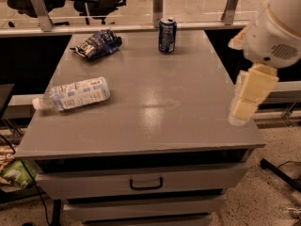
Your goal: Place blue plastic bottle upright
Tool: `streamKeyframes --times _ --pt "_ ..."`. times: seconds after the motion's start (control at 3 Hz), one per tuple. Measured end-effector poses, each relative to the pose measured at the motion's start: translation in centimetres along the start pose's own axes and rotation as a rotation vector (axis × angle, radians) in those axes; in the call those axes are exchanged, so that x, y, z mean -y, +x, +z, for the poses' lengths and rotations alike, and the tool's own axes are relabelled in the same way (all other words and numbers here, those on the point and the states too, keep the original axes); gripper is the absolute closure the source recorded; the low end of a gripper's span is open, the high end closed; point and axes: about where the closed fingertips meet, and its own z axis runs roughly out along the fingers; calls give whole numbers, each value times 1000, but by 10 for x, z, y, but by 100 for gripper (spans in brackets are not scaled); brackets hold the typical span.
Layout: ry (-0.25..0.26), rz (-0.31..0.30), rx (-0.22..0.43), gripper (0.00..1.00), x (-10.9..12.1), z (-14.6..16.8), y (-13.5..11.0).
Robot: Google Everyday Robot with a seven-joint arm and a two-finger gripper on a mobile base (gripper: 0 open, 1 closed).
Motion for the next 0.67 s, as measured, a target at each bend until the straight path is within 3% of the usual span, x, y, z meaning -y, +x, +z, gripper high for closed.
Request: streamKeyframes --times 0.67 --pt "-71 -111 50 0 36 49 -81"
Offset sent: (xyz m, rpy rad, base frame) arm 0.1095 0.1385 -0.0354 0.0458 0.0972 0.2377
